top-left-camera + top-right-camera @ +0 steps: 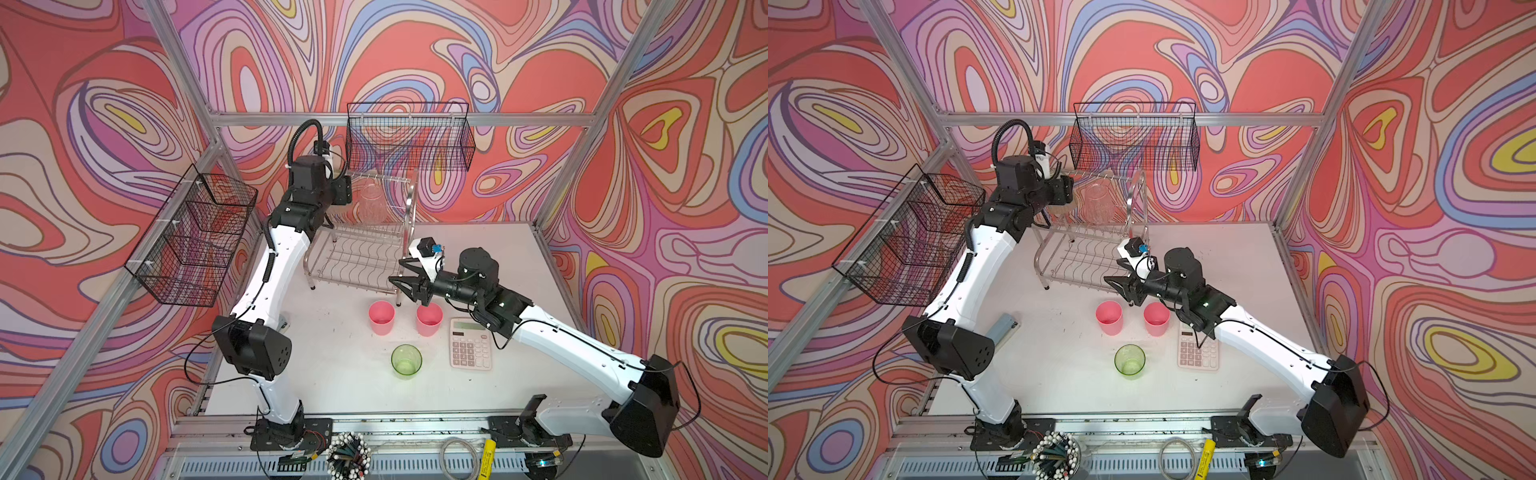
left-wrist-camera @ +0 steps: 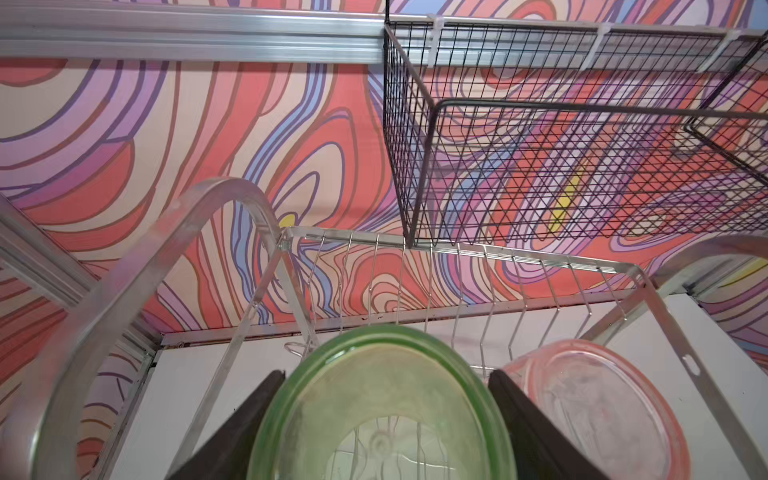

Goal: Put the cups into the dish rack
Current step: 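Lower the green cup into the upper rack tier with the left gripper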

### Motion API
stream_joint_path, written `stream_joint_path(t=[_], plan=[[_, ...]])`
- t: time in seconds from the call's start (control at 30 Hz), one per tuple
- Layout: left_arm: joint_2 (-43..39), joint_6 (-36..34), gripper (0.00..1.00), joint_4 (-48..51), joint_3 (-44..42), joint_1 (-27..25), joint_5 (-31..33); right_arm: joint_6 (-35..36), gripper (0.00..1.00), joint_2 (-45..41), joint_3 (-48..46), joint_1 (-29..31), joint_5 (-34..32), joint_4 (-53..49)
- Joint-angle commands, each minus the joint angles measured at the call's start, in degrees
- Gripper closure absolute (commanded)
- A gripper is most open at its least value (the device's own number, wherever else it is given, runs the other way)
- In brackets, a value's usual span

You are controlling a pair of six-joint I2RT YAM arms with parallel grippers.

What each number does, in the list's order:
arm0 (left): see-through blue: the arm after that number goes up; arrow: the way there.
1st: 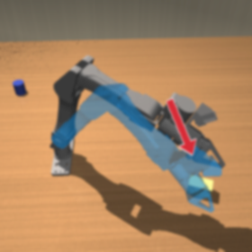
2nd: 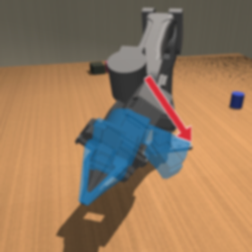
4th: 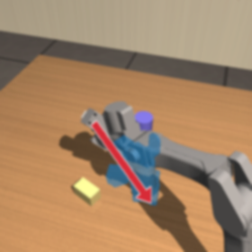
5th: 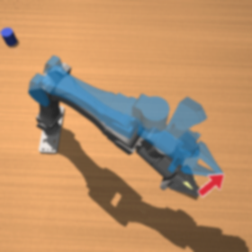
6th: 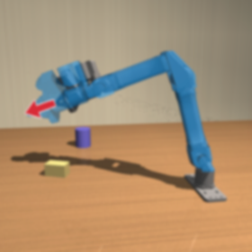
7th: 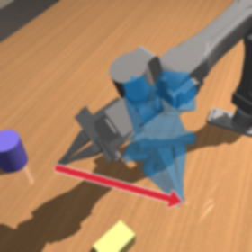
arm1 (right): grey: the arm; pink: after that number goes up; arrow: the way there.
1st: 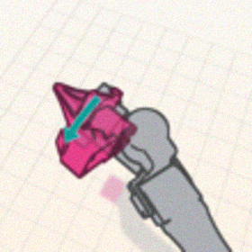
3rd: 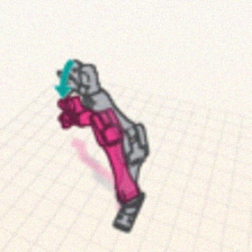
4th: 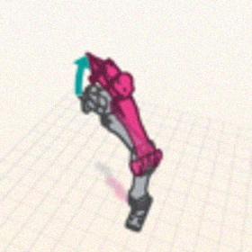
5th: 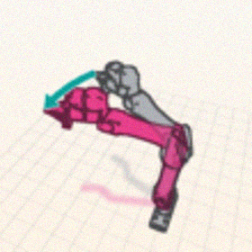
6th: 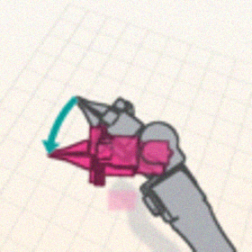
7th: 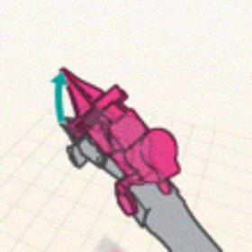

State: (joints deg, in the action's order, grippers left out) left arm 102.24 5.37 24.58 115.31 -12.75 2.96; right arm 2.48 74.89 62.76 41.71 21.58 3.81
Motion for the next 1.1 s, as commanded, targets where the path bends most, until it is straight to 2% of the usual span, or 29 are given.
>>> stream_joint_path(t=[0.0,0.43,0.83,1.07], plan=[[0.76,-1.84,0.41,-5.17,0.65,1.27,-0.16,1.12,0.42,-0.01,0.96,0.18,0.53,-0.57],[-0.13,-2.03,0.41,-18.7,-10.76,1.55,1.28,0.84,0.42,0.93,1.32,0.22,-0.12,0.51],[0.36,-1.65,0.41,-20.65,-14.38,1.5,1.49,1.57,0.42,2.31,1.39,0.21,-0.4,0.31],[1.51,-2.48,0.38,-18.87,-12.8,1.55,1.13,1.49,0.41,2.89,2.01,0.21,-0.75,1.02]])
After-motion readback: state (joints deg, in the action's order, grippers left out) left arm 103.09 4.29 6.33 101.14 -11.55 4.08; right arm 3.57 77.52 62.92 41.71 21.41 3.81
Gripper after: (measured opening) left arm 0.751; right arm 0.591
